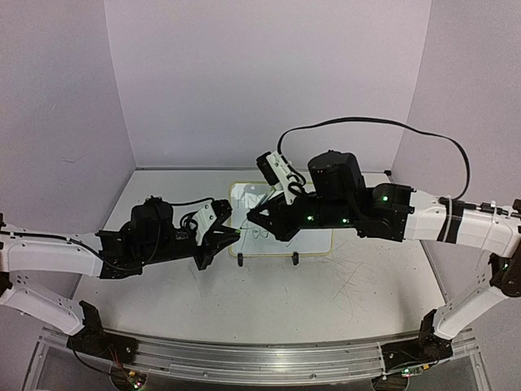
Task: Write a sentence on the whiteboard
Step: Insert the whiteboard marker without the cap into the pen cap.
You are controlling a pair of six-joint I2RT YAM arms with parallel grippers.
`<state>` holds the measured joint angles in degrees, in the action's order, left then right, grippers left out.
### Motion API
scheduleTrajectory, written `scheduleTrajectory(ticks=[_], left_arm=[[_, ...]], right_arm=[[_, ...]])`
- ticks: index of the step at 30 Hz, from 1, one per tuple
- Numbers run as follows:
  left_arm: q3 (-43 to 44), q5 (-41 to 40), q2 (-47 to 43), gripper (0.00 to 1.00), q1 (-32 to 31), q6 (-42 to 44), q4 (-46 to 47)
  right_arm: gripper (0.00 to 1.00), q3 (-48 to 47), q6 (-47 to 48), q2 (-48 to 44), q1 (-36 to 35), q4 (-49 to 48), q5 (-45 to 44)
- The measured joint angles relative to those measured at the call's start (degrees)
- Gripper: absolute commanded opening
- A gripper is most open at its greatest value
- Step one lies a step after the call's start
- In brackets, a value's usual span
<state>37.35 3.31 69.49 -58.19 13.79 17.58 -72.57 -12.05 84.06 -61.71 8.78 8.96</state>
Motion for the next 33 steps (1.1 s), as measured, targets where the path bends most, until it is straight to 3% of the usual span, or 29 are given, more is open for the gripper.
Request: scheduleTrajectory(ticks=[33], left_arm=[[0.0, 0.0, -0.1, 0.00, -0.3, 0.0, 0.0]], right_arm=[[0.00, -0.8, 0.2, 3.7, -0.1, -0.1, -1.0]])
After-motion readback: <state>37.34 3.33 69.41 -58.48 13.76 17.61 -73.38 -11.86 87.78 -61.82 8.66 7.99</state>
